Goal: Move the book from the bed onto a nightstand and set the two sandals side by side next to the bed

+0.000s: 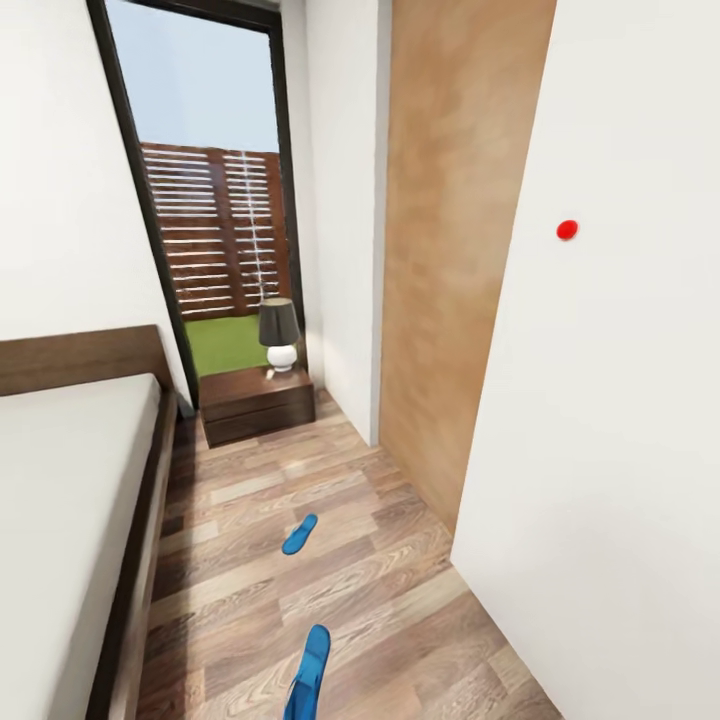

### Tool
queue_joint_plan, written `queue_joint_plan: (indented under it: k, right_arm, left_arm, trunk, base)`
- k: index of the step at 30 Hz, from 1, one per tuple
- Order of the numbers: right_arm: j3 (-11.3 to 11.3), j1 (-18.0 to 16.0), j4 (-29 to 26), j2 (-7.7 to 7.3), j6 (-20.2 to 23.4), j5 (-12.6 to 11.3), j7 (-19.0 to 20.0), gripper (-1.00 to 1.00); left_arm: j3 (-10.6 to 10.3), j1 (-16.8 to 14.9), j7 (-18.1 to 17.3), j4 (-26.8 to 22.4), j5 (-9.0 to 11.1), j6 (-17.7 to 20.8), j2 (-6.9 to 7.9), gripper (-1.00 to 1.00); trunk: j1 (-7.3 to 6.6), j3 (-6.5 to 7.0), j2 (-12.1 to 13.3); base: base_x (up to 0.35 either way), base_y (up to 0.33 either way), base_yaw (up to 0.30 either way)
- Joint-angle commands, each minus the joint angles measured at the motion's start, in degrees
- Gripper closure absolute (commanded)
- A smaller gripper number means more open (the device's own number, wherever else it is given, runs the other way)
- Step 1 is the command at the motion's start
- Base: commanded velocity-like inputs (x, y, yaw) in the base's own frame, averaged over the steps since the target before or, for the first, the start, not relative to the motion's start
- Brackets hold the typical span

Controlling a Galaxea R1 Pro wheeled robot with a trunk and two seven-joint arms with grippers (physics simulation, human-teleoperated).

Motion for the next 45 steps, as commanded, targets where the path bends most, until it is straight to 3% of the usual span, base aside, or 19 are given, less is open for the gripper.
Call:
queue_joint_plan:
  k: [1, 16, 45]
  right_arm:
    - [-0.1, -0.1, 0.1, 0.00, 0.1, -0.4, 0.3, -1.00]
    - [-0.1, -0.1, 0.0, 0.00, 0.1, -0.3, 0.3, -1.00]
    - [-0.1, 0.0, 0.0, -0.01, 0.1, -0.3, 0.3, -1.00]
  left_arm:
    - [-0.4, -0.1, -0.2, 0.1, 0.4, -0.3, -0.02, 1.00]
    - [-0.4, -0.1, -0.2, 0.1, 0.4, -0.3, -0.08, 1.00]
    - [-0.4, -0.1, -0.2, 0.1, 0.4, -0.3, -0.11, 1.00]
  trunk:
    - [0.03, -0.06, 0.0]
    - [0.03, -0.06, 0.0]
    - [0.03, -0.06, 0.0]
  base:
    - [0.295, -0.093, 0.000]
    - [0.280, -0.088, 0.116]
    - [0.008, -0.002, 0.274]
